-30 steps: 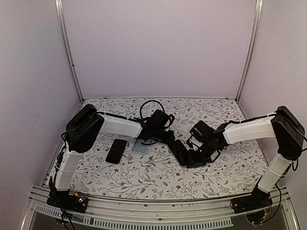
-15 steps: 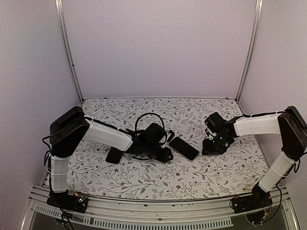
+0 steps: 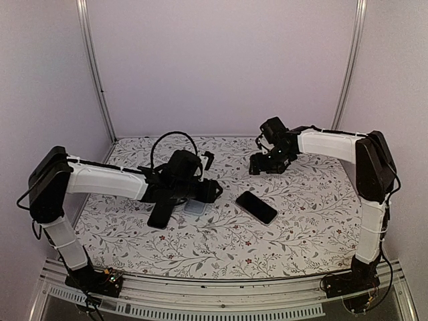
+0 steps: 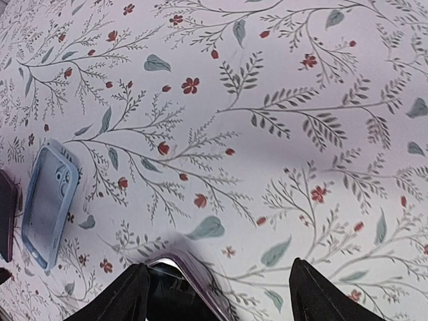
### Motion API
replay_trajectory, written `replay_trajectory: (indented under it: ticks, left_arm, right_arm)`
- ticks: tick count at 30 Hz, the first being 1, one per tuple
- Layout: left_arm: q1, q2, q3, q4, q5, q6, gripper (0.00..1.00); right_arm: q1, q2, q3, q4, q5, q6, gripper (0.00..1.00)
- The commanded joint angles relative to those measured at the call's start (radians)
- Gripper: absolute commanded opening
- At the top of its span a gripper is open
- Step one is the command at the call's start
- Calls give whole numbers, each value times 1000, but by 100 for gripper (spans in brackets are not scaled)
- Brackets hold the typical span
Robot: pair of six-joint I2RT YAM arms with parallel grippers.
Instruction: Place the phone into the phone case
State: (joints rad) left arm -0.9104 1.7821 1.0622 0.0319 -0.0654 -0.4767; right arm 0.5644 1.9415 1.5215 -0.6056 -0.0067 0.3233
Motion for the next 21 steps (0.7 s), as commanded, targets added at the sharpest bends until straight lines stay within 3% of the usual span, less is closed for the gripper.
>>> replay_trajectory:
  ticks: [1, 8, 13, 21]
  left_arm:
    - [28, -49, -25, 9, -69, 9, 57]
    - [41, -45, -28, -8, -70, -1, 57]
    - [41, -48, -31, -16, -79, -2, 57]
    - [46, -76, -79, -20, -102, 15, 57]
  right_arm:
    - [9, 185, 123, -63, -123, -67, 71]
    - [61, 305, 204, -77, -215, -70, 64]
    - [137, 373, 226, -111, -280, -88, 52]
    - [224, 240, 37, -132, -294, -100, 46]
